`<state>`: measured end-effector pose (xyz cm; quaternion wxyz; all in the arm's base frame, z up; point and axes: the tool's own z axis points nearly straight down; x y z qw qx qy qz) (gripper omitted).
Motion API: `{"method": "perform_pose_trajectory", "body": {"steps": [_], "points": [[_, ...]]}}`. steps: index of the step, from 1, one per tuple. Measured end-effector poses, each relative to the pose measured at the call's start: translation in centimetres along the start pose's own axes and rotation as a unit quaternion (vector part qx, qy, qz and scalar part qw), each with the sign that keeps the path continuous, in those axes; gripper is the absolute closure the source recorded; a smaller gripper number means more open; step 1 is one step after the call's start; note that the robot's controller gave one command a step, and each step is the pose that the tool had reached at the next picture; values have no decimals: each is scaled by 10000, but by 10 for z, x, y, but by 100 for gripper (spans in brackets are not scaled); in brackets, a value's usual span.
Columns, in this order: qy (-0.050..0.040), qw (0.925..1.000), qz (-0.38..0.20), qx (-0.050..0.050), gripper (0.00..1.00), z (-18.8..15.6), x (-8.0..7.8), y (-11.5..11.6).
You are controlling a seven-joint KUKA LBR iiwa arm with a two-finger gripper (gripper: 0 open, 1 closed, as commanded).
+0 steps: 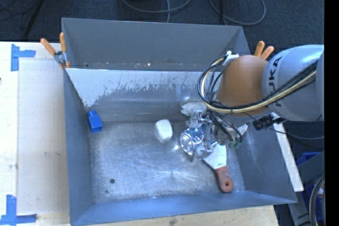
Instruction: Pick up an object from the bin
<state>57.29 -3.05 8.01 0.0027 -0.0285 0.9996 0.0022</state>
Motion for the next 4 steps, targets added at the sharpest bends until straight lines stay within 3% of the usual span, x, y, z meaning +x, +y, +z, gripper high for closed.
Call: {"method": "perform_pose_trajectory", "body": {"steps": [4], "points": [[44,10000,1,16,100,-47,2,0]]}}
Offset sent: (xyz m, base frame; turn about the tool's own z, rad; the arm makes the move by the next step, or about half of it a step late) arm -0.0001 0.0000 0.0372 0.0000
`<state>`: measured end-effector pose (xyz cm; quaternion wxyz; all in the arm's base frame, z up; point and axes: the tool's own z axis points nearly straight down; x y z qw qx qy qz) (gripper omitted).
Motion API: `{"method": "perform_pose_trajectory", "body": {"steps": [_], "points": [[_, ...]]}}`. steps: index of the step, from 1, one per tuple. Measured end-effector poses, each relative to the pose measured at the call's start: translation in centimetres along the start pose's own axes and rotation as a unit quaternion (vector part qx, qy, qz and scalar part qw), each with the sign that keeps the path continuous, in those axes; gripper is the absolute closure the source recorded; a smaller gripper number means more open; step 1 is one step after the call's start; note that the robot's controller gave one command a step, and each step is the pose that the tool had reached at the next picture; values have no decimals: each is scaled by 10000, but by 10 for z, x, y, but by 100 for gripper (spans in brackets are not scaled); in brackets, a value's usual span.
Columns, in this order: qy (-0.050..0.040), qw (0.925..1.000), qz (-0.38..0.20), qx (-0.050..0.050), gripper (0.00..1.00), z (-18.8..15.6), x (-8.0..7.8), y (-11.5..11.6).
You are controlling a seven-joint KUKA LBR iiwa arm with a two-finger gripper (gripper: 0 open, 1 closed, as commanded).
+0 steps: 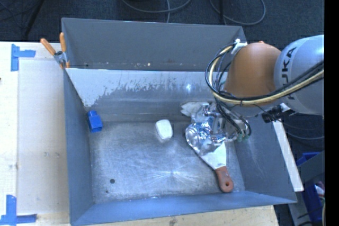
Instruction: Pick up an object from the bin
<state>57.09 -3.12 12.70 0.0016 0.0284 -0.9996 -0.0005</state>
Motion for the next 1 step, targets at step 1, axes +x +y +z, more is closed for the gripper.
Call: {"method": "perform_pose_trajectory", "body": {"steps": [1], "points": [[-16,10000,1,2,100,-15,-1,0]]}}
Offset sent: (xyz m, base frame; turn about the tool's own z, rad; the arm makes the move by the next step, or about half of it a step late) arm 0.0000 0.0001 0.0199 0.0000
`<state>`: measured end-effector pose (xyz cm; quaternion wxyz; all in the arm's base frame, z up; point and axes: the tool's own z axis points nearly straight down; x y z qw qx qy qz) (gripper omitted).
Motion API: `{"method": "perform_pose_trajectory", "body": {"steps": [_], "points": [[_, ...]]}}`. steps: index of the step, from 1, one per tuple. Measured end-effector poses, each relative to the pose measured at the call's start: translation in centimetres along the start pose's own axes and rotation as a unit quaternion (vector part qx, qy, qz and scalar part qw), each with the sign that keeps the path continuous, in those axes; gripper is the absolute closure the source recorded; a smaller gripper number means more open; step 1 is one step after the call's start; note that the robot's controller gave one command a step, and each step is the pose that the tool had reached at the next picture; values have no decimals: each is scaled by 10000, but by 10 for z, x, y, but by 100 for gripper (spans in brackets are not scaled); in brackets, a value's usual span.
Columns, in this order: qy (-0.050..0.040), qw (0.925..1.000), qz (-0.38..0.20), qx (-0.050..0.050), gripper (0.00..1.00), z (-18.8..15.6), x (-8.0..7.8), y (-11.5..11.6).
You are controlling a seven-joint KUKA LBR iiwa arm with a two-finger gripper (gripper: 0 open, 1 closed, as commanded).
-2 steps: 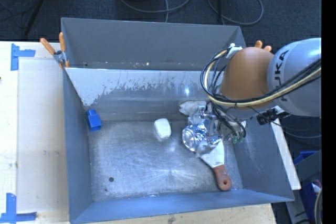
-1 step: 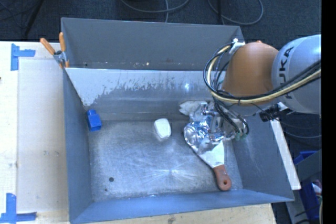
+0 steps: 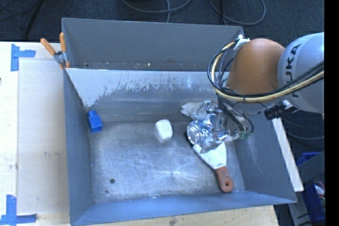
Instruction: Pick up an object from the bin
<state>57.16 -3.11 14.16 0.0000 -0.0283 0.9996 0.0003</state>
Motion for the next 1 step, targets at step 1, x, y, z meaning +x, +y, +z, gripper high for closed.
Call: {"method": "perform_pose_trajectory", "body": {"steps": [1], "points": [[-6,10000,1,1,100,-8,0,0]]}}
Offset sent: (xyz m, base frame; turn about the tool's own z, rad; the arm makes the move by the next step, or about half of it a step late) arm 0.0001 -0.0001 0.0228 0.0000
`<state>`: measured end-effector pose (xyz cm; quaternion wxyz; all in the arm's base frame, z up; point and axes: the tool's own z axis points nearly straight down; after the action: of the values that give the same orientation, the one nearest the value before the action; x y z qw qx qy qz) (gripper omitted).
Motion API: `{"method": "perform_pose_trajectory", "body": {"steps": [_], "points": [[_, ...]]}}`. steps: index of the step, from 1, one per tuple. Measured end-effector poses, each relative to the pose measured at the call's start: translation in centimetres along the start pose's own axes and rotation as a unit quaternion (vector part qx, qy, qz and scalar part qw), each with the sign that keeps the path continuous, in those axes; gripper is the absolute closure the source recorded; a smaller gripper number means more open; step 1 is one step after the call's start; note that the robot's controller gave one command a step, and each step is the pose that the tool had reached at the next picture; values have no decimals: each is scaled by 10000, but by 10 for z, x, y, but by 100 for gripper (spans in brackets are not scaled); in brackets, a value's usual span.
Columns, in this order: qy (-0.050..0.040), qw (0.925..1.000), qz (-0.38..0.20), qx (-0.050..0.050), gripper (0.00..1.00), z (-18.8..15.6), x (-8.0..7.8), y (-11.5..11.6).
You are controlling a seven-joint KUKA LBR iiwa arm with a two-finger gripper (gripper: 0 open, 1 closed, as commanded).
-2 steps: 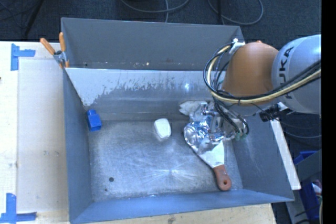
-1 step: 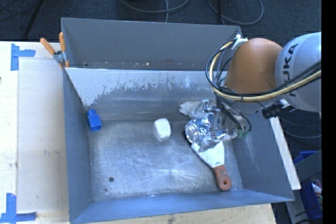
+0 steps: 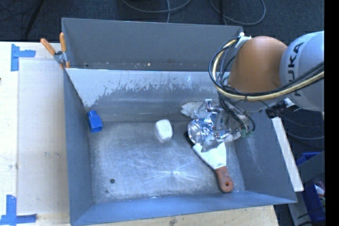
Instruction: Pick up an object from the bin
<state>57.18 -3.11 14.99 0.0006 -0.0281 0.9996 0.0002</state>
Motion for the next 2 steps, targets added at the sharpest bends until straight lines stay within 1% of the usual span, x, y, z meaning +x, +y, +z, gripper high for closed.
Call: {"method": "perform_pose_trajectory", "body": {"steps": [2], "points": [[-1,10000,3,0,100,-10,0,0]]}}
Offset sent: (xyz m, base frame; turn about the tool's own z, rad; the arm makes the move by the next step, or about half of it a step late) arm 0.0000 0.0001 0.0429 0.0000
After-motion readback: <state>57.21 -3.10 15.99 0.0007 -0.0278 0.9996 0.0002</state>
